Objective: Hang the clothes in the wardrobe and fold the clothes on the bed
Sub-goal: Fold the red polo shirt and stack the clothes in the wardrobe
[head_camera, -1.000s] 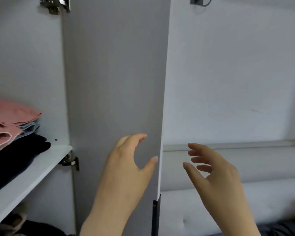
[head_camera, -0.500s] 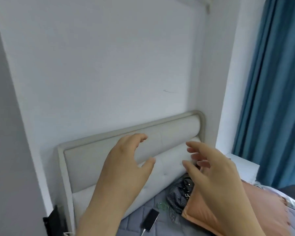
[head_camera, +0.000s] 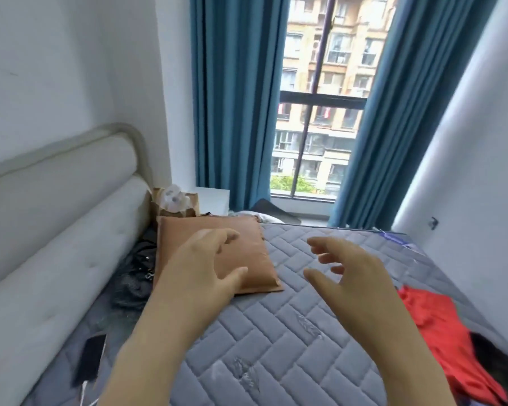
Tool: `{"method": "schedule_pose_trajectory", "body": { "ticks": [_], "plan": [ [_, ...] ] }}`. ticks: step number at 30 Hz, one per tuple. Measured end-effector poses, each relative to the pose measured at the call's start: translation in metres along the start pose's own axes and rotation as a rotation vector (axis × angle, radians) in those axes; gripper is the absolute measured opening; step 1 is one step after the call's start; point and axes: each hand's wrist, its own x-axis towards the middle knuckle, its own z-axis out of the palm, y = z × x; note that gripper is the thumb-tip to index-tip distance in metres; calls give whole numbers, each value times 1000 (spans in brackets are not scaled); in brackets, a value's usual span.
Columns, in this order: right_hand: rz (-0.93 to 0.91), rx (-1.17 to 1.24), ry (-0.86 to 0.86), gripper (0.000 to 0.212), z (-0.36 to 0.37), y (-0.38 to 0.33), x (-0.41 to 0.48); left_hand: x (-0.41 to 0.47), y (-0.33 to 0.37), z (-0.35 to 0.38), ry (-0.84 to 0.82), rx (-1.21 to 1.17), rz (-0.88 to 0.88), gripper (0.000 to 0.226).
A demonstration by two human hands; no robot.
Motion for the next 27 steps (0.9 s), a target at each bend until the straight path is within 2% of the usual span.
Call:
{"method": "schedule_pose_trajectory", "body": {
  "ticks": [4, 10, 17, 22, 27],
  "plan": [
    [170, -81, 42, 40, -39, 43, -43, -3, 31, 51, -205, -84, 119, 45],
    [337, -161, 128, 38, -99, 110, -101, -19, 107, 117, -423, -139, 238, 48],
    [446, -175, 211, 39, -179, 211, -161, -49, 210, 218, -488, -114, 384, 45],
    [559, -230, 225, 40, -242, 294, -207, -73, 280, 308, -620, -146, 473, 43],
    [669, -255, 199, 39, -284, 364, -235, -83, 329, 392, -690, -153, 492, 42]
  ]
}}
